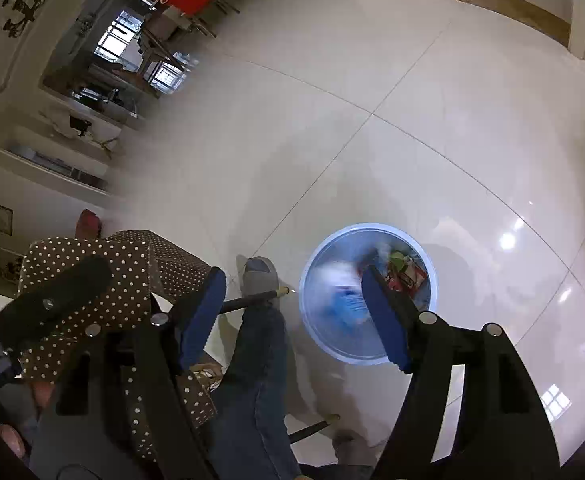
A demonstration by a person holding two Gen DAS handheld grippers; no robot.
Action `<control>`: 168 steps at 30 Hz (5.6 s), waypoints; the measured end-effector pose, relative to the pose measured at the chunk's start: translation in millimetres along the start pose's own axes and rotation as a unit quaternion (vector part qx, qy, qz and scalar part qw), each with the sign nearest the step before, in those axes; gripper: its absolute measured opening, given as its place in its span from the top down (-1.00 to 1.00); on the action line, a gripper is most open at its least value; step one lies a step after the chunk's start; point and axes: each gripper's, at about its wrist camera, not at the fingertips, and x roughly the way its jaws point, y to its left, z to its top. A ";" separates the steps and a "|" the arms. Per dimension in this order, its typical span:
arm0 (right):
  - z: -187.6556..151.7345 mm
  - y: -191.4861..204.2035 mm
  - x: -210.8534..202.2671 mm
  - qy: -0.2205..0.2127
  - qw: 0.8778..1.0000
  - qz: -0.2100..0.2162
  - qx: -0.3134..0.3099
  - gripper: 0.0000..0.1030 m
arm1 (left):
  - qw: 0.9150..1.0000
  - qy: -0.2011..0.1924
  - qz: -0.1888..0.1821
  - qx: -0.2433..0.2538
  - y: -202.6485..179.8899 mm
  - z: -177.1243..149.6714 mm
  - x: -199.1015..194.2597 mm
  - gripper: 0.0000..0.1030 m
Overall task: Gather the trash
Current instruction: 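Carry the toothpaste box and tube to the blue bin and release them, then move both open tools back over the table toward the newspaper, then grasp the white newspaper with the left tool while the right tool grasps the dark wrapper, then carry the newspaper and dark wrapper to the blue bin and release both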
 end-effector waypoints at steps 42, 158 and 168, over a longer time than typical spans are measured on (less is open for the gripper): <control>-70.9 238.9 -143.9 -0.126 0.970 0.052 -0.202 -0.88 | 0.953 -0.291 0.001 -0.078 149.1 -159.5 -300.4 -0.77; 5.8 25.4 -50.3 -0.065 0.997 0.031 -0.039 0.62 | 0.978 -0.153 0.097 0.107 9.7 -76.9 -122.0 0.49; 8.3 18.2 -19.6 -0.032 0.999 0.017 -0.037 0.62 | 0.978 -0.059 0.132 0.152 -25.2 -47.5 -45.2 0.47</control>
